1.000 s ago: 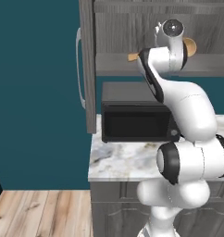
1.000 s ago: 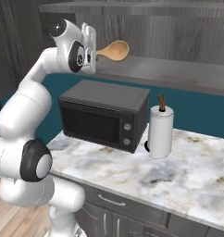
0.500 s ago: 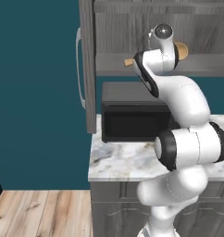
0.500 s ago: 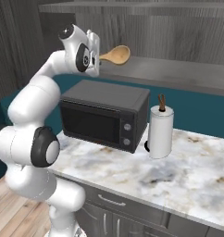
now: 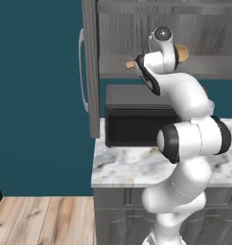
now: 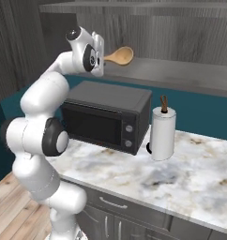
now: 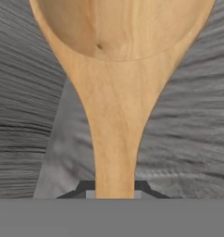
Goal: Organize the utensils by type. Pick up the wooden spoons from the counter and place them in the open cabinet. Then pick up the metallic utensils from the counter and place them in the open drawer.
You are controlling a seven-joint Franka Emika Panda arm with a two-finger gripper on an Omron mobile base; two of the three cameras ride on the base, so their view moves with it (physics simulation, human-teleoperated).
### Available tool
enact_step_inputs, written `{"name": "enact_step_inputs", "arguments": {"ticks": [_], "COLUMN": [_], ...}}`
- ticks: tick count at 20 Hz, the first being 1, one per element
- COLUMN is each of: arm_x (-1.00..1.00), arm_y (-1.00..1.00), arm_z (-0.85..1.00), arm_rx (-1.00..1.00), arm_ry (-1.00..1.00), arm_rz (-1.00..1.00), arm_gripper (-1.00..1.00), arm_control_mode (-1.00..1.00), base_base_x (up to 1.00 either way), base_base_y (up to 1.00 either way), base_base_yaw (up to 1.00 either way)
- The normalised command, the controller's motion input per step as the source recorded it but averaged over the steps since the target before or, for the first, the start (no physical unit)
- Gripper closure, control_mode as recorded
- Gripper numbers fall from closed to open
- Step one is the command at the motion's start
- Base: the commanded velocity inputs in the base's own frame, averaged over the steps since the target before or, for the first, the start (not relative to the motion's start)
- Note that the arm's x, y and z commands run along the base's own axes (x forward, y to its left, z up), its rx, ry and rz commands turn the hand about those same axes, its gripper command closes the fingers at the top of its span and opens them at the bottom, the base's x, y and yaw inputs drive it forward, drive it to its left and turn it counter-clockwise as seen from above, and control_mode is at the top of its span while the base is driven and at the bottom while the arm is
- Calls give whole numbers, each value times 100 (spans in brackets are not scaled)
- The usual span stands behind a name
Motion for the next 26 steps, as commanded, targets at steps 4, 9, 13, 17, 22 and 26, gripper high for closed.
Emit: {"name": "enact_step_inputs", "arguments": {"ticks": [4,9,13,17,22,26], "arm_x": [69,76,83,84,79,73], "arm_y": [2,3,1,0,0,0], "arm_z": [0,0,0,-8,-36,-39], "arm_rx": [0,0,0,0,0,0], "arm_ry": [8,6,3,8,9,7], "arm_rz": [1,1,1,0,0,0], "arm_gripper": [100,100,100,100,100,100], "arm_control_mode": [-100,-100,-100,-100,-100,-100], "base_base_x": [0,0,0,0,0,0], "base_base_y": [0,0,0,0,0,0], "base_base_yaw": [0,0,0,0,0,0]}}
